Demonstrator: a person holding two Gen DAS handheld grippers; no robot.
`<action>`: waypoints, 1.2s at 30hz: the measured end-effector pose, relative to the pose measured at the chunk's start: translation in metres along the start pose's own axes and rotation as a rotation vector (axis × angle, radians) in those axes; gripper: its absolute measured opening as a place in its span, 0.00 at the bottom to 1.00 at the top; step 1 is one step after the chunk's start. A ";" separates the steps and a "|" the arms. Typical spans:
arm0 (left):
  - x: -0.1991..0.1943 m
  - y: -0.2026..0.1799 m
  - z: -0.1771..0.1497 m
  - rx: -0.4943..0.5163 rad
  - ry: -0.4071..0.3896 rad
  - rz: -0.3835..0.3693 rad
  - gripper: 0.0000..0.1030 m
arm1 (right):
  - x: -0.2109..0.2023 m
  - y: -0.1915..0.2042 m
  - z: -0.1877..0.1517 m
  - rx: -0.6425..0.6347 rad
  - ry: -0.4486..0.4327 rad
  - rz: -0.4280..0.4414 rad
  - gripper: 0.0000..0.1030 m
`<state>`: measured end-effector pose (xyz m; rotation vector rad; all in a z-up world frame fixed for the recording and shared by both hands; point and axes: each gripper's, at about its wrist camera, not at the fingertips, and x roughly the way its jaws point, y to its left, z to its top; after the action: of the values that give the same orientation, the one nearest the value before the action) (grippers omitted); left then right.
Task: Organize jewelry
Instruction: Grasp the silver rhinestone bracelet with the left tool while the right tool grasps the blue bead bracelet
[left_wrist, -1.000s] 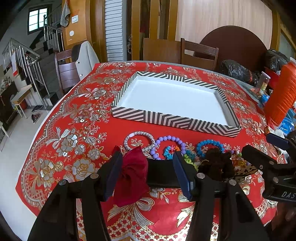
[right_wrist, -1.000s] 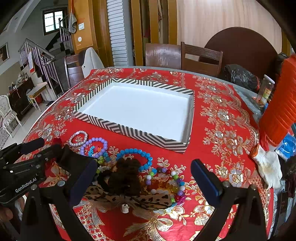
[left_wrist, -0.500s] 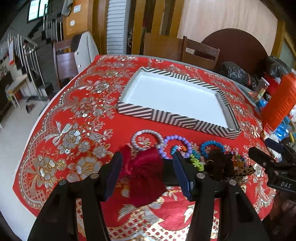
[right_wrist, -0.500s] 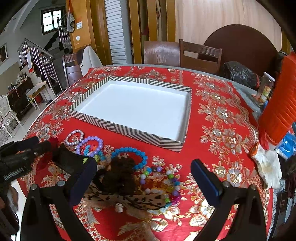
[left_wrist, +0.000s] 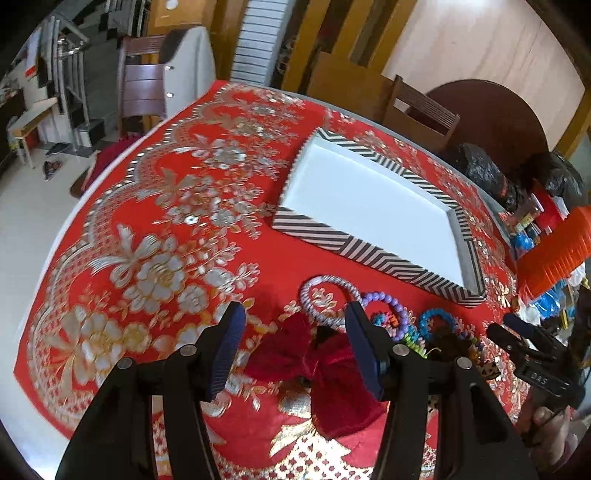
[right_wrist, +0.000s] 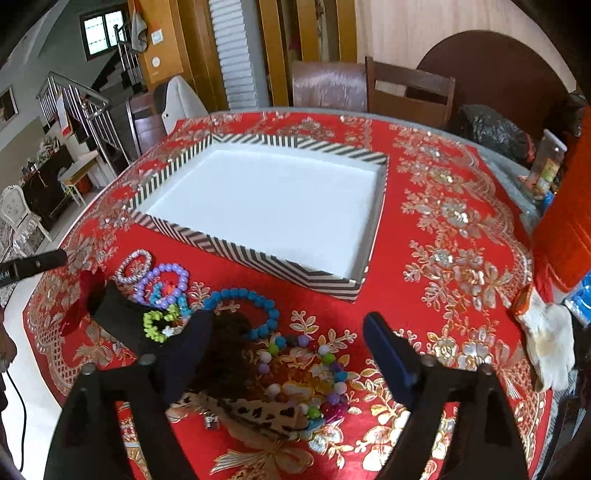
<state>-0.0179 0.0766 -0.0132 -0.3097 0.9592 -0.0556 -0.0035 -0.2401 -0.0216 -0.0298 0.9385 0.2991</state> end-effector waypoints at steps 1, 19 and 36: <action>0.006 -0.001 0.005 0.010 0.013 -0.006 0.65 | 0.004 -0.003 0.002 0.009 0.008 0.018 0.77; 0.094 -0.017 0.019 0.170 0.209 0.061 0.65 | 0.072 0.011 0.023 -0.124 0.202 0.106 0.41; 0.065 -0.024 0.036 0.206 0.113 0.015 0.18 | 0.032 0.011 0.033 -0.067 0.058 0.232 0.11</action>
<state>0.0511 0.0500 -0.0392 -0.1104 1.0587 -0.1582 0.0376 -0.2169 -0.0261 0.0090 0.9903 0.5472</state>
